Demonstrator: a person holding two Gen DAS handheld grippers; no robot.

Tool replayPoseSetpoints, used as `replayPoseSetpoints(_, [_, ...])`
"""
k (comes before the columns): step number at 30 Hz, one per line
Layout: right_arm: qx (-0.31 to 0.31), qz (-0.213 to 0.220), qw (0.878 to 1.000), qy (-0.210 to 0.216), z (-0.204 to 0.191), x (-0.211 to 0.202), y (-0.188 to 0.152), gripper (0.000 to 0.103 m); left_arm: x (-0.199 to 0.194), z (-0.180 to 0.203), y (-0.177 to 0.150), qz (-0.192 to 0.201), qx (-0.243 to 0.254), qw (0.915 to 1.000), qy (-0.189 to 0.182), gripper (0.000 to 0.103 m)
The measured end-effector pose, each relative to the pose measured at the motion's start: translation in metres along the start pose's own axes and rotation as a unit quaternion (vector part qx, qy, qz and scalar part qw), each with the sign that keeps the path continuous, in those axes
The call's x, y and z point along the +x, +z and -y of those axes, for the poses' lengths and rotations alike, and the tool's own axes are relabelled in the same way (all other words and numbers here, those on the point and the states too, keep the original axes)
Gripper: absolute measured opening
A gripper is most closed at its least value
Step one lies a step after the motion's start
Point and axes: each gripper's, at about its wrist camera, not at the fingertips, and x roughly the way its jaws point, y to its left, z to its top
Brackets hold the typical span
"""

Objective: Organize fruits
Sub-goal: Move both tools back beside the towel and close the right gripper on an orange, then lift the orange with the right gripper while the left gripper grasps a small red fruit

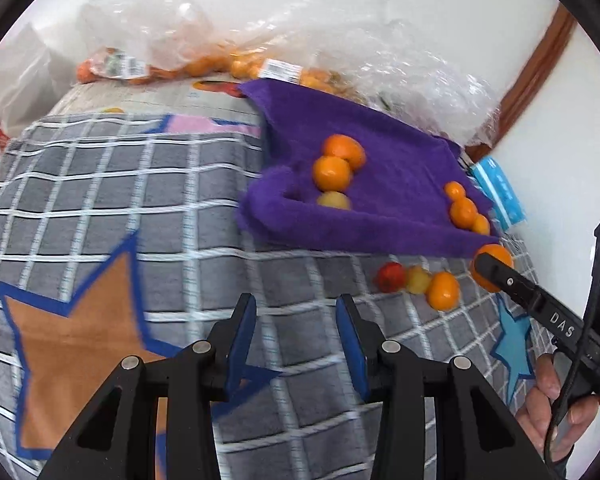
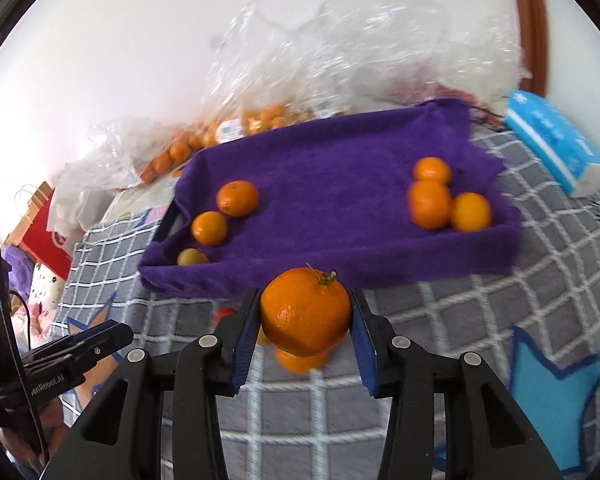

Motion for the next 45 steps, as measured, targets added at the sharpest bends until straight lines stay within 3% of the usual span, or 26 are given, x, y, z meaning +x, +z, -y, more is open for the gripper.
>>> replayPoseSetpoints(6, [0.006,0.007,0.999,-0.045,0.045,-0.012,-0.016,0.043,0.015,0.04,-0.001,-0.002,0.026,0.9995,-0.015,0.039])
replayPoseSetpoints(13, [-0.012,0.009,0.997,-0.074,0.068,-0.009,-0.035,0.043,0.034,0.061,0.008,-0.009,0.033,0.9993,-0.017,0.038])
replayPoseSetpoints(22, [-0.015,0.015,0.998,-0.067,0.073,-0.002,-0.038,0.043,0.055,0.061,0.016,-0.027,0.042,0.9988,0.001,0.032])
replayPoseSetpoints(33, [-0.028,0.0,0.996,-0.083,0.067,0.006,-0.038,0.043,0.066,0.066,0.016,-0.041,0.03,0.9984,-0.023,0.024])
replayPoseSetpoints(45, [-0.02,0.015,0.996,-0.086,0.068,-0.002,-0.041,0.043,0.04,0.054,0.016,-0.022,0.009,0.9994,-0.024,0.024])
